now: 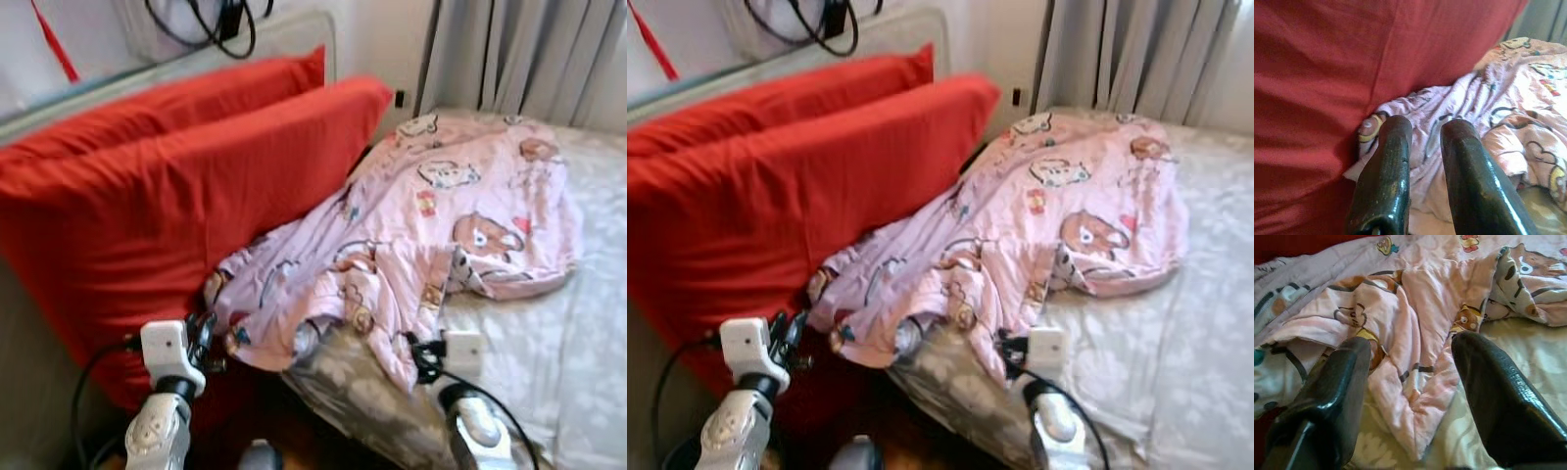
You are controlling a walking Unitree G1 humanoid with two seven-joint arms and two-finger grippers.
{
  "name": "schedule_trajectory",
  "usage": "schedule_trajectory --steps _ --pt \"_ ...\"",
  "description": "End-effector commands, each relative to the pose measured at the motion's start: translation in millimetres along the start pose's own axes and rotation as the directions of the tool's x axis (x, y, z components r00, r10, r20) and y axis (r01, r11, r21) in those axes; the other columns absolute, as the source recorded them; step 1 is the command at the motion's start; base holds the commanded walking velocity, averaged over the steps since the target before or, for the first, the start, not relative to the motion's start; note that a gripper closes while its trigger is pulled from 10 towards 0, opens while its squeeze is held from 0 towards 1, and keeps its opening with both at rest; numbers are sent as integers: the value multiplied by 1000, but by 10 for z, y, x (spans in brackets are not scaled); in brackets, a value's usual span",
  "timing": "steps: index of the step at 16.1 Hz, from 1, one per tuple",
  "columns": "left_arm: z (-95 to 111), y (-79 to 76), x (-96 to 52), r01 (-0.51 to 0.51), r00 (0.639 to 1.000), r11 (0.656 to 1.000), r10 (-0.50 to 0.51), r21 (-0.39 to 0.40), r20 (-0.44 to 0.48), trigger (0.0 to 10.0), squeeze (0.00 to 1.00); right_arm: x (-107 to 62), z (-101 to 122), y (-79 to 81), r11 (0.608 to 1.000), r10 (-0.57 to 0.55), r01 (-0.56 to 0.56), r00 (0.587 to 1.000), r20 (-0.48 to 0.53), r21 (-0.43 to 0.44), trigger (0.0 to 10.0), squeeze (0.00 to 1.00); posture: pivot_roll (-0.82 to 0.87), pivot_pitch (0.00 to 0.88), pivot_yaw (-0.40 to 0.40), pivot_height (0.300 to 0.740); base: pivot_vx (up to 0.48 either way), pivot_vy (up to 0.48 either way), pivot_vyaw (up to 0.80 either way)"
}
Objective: Clean up the room
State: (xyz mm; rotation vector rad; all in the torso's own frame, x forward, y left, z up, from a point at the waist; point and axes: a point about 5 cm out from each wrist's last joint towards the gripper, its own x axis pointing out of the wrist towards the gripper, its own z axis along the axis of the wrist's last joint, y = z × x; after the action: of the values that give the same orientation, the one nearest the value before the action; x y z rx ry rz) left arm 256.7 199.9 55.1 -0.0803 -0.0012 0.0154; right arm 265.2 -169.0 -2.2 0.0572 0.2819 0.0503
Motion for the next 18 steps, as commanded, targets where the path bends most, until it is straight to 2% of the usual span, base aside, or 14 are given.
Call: schedule_trajectory --steps 1,4,9,12,18 --pt "39 15 29 -2 1000 1000 2 -1 9 10000 0 15 -5 1 1000 1 -1 1000 -16 3 10000 0 34 0 15 638 0 0 0" --pt "43 18 33 -2 1000 1000 2 -2 7 10000 0 15 17 15 1000 5 -5 1000 1 4 10000 0 34 0 15 613 0 0 0" --pt "48 14 35 2 1000 1000 -2 -3 7 10000 0 3 11 28 1000 13 -13 1000 7 9 10000 0 36 0 15 613 0 0 0" --pt "55 5 35 5 1000 1000 -5 -5 9 10000 0 -2 13 57 998 56 -55 998 10 -15 10000 0 38 0 15 613 0 0 0" --pt "53 -33 50 18 1000 1000 -18 1 -2 10000 0 -13 -38 87 996 84 -84 996 -7 -7 10000 0 42 0 12 613 0 0 800"
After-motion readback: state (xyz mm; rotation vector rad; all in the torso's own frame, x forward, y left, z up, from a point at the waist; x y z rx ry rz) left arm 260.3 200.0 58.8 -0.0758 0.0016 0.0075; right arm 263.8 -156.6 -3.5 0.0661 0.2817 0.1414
